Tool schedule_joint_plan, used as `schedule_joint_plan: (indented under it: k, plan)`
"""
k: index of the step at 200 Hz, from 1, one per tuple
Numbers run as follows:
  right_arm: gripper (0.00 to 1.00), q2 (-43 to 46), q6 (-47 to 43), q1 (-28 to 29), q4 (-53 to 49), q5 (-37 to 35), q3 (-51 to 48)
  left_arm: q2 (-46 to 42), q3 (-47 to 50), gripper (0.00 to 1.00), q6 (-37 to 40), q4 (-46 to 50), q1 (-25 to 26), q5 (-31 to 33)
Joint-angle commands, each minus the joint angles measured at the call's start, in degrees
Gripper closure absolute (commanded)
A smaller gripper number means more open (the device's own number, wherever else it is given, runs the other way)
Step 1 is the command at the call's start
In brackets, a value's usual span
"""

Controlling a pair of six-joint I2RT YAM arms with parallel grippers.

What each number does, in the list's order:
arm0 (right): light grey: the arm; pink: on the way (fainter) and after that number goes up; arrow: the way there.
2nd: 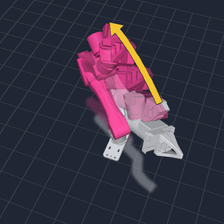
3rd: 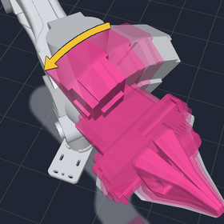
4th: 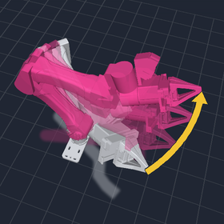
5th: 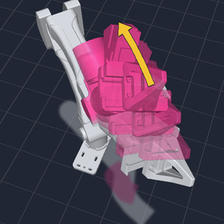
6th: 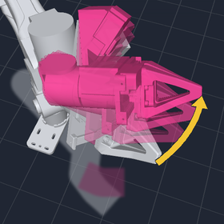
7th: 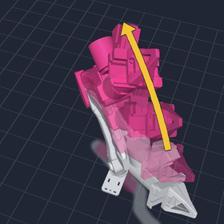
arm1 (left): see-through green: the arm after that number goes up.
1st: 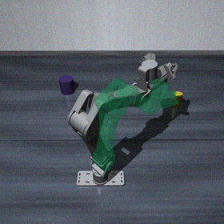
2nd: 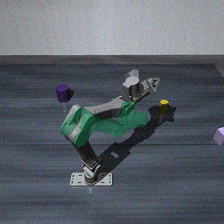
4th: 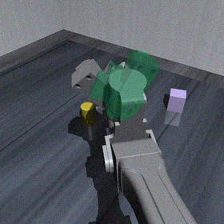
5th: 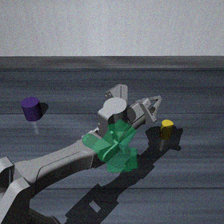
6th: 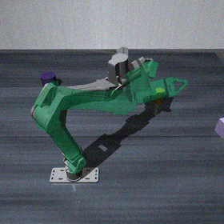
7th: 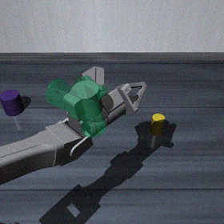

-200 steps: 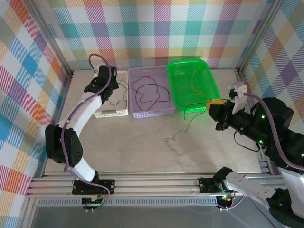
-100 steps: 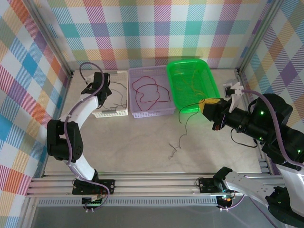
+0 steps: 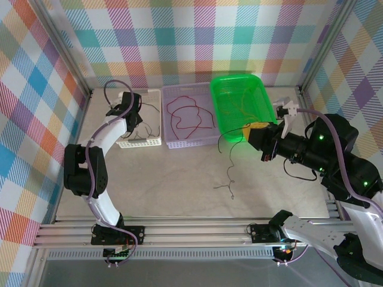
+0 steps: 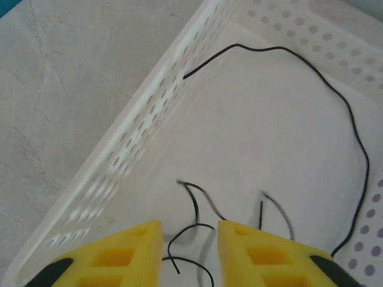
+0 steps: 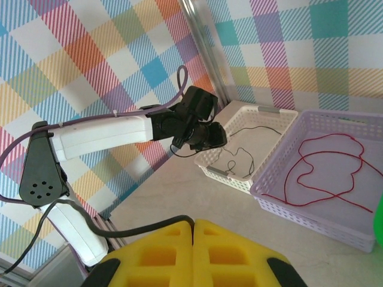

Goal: Untangle the cables

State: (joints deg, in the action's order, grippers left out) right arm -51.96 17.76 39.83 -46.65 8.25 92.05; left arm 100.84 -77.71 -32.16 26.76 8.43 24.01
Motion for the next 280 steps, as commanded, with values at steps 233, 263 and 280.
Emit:
schedule_joint_plan:
  k: [233, 263, 280]
  plan:
    - [1.00, -6.57, 9.83, 0.42, 9.56, 6.90, 0.68, -43.90, 43.46, 0.17, -8.42, -55.61, 35.69, -46.80]
    - [1.00, -6.57, 10.60, 0.39, 9.70, 7.60, 0.42, -45.68, 44.84, 0.17, -5.28, -53.01, 40.12, -46.62]
    - [1.00, -6.72, 11.11, 0.42, 9.91, 8.38, 0.58, -45.90, 44.78, 0.17, -2.69, -49.55, 41.75, -46.18]
